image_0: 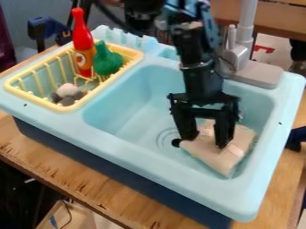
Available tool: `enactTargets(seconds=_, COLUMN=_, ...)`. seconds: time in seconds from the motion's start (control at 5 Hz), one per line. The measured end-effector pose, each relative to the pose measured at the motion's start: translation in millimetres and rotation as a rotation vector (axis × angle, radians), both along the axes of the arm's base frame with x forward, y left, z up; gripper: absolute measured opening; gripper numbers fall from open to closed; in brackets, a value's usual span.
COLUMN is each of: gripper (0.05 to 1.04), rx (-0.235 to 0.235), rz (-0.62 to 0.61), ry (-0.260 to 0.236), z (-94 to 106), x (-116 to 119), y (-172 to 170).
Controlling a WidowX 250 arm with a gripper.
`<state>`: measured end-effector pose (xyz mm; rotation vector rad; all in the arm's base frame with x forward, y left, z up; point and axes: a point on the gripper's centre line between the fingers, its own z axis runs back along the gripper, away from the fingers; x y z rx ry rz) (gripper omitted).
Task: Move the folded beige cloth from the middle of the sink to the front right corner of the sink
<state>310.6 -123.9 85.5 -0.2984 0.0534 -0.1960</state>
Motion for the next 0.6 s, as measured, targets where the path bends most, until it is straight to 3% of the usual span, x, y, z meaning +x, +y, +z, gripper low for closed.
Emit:
enactTargets(seconds=0.2, gripper=1.0, rx=0.201, rz=0.031, ry=-0.015, z=23.9, x=-2.3, y=-4.5)
enactTargets(seconds=0.4, gripper=1.0, rx=0.275, rz=0.064, ry=-0.056, z=56.4, x=-11.2, y=-2.1)
enactTargets(seconds=0.6, gripper=1.0, rx=0.266, rz=0.091, ry=-0.059, z=72.8, x=-23.8, y=6.6)
